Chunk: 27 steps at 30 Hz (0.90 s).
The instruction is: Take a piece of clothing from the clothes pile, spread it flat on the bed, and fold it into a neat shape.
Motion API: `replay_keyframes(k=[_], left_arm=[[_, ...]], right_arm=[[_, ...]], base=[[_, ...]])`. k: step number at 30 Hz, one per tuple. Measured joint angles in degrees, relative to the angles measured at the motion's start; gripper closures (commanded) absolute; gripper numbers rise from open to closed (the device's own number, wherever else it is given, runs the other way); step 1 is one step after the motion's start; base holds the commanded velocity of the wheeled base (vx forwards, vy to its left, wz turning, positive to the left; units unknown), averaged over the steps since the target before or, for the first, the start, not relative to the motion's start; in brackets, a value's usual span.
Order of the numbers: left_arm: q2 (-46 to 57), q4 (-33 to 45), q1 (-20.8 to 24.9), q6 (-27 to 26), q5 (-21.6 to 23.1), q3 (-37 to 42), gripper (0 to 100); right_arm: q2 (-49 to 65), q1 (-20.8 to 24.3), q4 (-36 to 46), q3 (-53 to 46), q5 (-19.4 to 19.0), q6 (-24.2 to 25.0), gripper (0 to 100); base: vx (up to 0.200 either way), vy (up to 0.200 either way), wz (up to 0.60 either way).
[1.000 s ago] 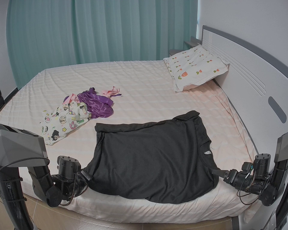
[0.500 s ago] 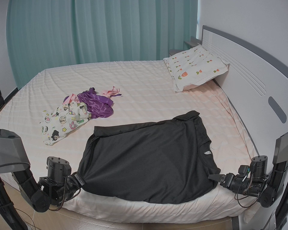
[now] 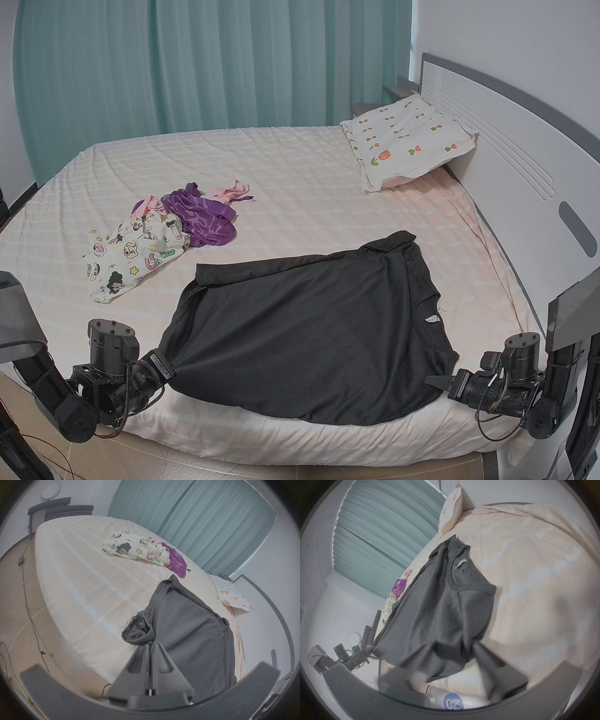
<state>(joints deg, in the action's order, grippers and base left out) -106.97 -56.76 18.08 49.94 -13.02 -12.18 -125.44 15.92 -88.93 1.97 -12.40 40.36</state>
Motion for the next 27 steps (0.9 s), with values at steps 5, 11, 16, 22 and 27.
replay_keyframes(k=[5, 11, 16, 22, 27], left_arm=[[0.0, -0.1, -0.5, 0.3, 0.3, -0.3, 100], [-0.1, -0.2, -1.9, 2.1, 0.8, -1.8, 100], [-0.4, -0.3, -3.7, 4.5, 0.8, -3.6, 100], [-2.4, -2.1, -4.7, 6.0, 0.7, -4.8, 100], [-5.4, -6.0, -5.5, 6.6, 0.5, -5.2, 100]], right_arm=[[-1.0, -1.4, 0.0, 2.1, 1.1, -0.1, 100], [1.0, -3.9, 0.0, 5.4, 1.8, 0.0, 100], [3.1, -5.1, 0.0, 9.6, 1.9, -0.1, 100], [2.6, -5.3, 0.0, 15.3, 2.0, -0.2, 100], [0.0, -5.1, 0.9, 22.7, 2.0, -0.3, 100]], base=[[0.0, 0.0, 0.0], [0.0, 0.0, 0.0], [0.0, 0.0, 0.0], [0.0, 0.0, 0.0], [0.0, 0.0, 0.0]])
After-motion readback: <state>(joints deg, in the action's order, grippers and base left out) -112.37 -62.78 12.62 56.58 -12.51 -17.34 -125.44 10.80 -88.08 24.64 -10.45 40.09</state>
